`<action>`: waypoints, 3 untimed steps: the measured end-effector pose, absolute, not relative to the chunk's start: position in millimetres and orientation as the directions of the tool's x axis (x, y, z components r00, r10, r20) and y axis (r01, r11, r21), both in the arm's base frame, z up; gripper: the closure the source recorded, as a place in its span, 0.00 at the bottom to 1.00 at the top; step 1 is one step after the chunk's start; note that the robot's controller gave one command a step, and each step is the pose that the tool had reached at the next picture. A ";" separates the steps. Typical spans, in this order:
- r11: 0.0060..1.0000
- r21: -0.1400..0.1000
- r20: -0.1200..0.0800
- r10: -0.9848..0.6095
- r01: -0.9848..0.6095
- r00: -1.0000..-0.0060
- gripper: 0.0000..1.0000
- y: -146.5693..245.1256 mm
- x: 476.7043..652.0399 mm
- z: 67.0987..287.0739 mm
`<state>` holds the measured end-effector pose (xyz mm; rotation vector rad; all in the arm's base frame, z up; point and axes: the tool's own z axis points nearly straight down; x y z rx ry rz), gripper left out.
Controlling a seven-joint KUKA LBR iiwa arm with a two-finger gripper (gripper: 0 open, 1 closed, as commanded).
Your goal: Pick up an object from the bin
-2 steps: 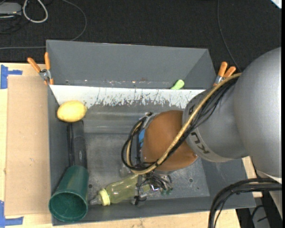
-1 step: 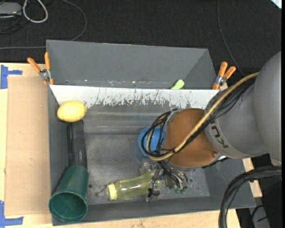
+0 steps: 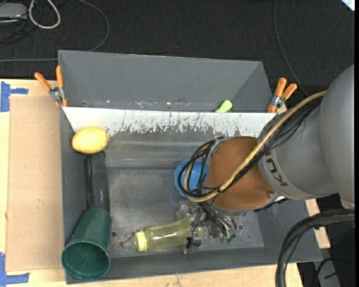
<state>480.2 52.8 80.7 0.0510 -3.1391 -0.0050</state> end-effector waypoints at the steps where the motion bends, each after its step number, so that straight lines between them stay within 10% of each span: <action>1: 1.000 0.003 0.008 -0.013 -0.013 -1.000 1.00 52.5 478.2 68.6; 3: 1.000 0.004 0.006 -0.009 -0.009 -1.000 1.00 57.8 469.9 71.8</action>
Offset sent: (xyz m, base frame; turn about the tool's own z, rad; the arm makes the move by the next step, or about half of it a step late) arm -0.0066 -0.0011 -0.0055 -0.0016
